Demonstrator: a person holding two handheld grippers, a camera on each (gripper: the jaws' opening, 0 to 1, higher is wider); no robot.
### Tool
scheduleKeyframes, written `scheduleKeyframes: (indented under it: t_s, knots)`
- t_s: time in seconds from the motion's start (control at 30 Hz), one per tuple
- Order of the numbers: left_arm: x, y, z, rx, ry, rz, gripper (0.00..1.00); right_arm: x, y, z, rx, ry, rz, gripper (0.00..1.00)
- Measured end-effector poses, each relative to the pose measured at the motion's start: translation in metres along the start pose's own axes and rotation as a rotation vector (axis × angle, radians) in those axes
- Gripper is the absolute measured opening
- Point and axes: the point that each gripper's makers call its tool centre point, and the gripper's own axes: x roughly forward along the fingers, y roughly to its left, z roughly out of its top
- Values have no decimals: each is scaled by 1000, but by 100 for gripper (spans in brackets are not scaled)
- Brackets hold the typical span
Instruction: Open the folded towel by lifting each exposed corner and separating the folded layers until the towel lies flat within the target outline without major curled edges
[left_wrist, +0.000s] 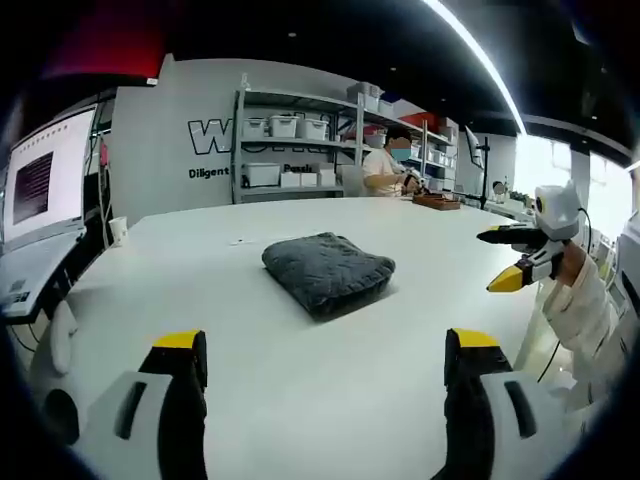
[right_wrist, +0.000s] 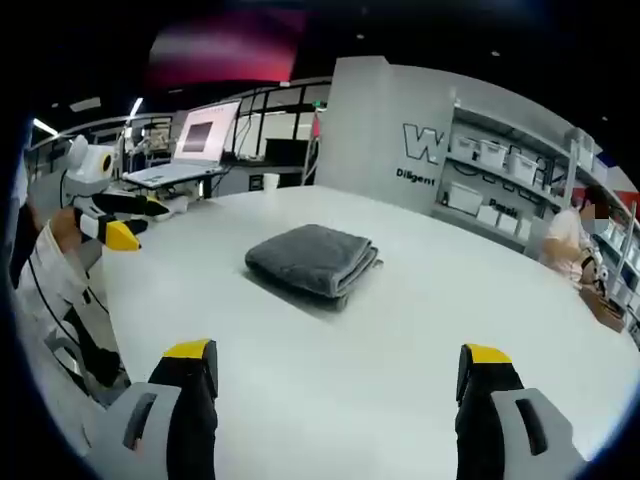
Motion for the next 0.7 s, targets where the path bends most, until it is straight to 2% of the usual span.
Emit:
scheduleKeyframes:
  t_s: [0.7]
  knots:
    - [0, 3, 0, -9, 0, 12, 97, 0, 0, -1, -4, 7, 0, 100]
